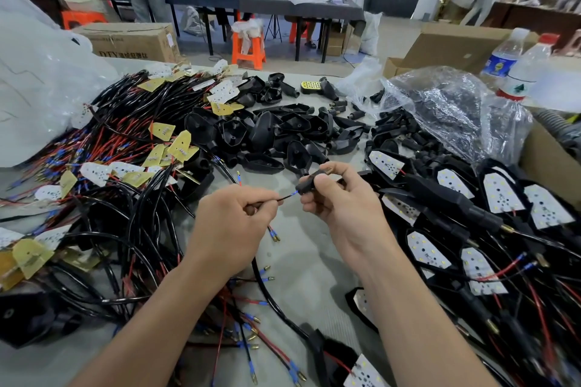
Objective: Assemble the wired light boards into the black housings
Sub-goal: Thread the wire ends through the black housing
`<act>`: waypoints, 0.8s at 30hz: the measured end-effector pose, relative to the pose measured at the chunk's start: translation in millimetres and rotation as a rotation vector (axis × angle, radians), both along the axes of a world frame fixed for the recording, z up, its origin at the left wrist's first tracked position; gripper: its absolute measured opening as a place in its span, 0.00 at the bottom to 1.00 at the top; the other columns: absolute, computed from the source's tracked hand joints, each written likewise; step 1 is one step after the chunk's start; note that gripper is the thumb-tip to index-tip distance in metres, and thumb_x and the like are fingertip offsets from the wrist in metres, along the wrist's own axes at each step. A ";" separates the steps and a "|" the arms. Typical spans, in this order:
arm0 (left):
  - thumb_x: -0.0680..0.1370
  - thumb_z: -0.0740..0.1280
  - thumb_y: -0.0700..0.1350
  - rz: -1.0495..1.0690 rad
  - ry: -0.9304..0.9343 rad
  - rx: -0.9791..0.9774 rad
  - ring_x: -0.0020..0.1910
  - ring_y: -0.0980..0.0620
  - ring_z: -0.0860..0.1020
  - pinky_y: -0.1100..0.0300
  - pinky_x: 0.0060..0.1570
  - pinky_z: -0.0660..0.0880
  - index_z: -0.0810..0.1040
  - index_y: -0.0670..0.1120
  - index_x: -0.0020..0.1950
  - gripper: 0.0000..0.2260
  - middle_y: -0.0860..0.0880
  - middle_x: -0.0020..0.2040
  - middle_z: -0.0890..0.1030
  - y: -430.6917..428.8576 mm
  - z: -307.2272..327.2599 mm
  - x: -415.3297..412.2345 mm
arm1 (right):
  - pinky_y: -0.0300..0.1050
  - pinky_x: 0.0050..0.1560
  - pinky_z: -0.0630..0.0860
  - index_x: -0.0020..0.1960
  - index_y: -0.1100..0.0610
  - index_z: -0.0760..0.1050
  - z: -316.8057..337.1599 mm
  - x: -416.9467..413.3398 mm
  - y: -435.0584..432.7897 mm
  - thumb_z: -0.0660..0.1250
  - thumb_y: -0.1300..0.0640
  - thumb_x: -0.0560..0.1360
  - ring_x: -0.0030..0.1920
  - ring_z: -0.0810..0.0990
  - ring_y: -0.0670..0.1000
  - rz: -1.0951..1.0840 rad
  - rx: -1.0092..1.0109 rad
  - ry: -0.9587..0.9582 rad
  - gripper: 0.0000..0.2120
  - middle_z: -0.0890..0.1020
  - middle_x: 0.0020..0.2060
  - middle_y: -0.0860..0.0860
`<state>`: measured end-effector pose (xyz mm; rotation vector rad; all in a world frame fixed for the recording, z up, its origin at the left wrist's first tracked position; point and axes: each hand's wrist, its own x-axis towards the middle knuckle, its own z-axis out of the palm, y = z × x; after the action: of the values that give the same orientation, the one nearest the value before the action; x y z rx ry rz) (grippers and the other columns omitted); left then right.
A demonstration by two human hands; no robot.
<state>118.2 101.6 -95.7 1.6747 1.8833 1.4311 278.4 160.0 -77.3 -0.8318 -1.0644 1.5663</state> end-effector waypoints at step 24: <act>0.72 0.78 0.45 -0.096 0.100 -0.038 0.66 0.72 0.68 0.78 0.63 0.58 0.84 0.66 0.40 0.14 0.81 0.50 0.76 2.4 1.7 -4.9 | 0.41 0.35 0.75 0.47 0.58 0.82 -13.6 -3.1 -3.3 0.75 0.62 0.70 0.31 0.76 0.50 0.091 0.066 -0.178 0.06 0.81 0.33 0.53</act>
<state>113.2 104.0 -94.0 1.8238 1.8413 1.2892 275.3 156.7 -90.9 -0.9015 -1.2914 1.5451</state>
